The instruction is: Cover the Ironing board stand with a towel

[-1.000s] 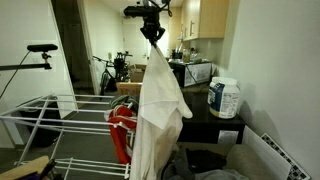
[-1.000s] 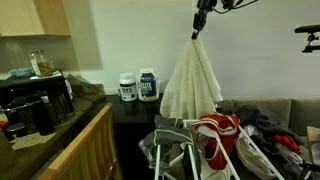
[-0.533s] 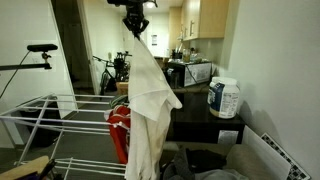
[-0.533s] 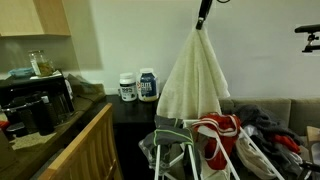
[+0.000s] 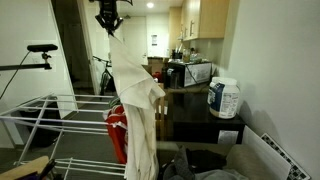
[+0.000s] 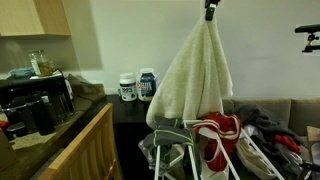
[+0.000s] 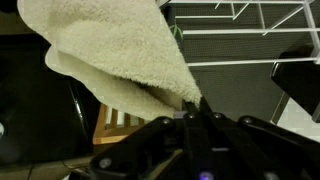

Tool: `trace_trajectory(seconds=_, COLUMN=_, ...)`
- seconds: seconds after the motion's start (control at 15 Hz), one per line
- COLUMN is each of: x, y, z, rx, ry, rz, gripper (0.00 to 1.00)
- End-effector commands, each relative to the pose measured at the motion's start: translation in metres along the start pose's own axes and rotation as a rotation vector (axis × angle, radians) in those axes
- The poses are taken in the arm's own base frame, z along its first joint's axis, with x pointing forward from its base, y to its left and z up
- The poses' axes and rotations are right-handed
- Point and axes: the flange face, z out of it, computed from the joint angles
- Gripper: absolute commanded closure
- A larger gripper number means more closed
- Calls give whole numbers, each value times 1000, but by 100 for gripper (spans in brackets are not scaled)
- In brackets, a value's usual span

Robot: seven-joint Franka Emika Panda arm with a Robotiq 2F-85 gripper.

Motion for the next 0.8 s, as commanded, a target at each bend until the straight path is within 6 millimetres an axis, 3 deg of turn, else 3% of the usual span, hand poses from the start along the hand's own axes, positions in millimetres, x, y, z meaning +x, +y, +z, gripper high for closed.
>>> trace_trajectory(seconds=0.0, x=-13, y=-53, z=-3, rx=40, ry=-8, rz=-130, gripper=99)
trace_trajectory(seconds=0.73, x=-63, y=-171, z=37, rx=55, ry=-143, rz=-329, gripper=99)
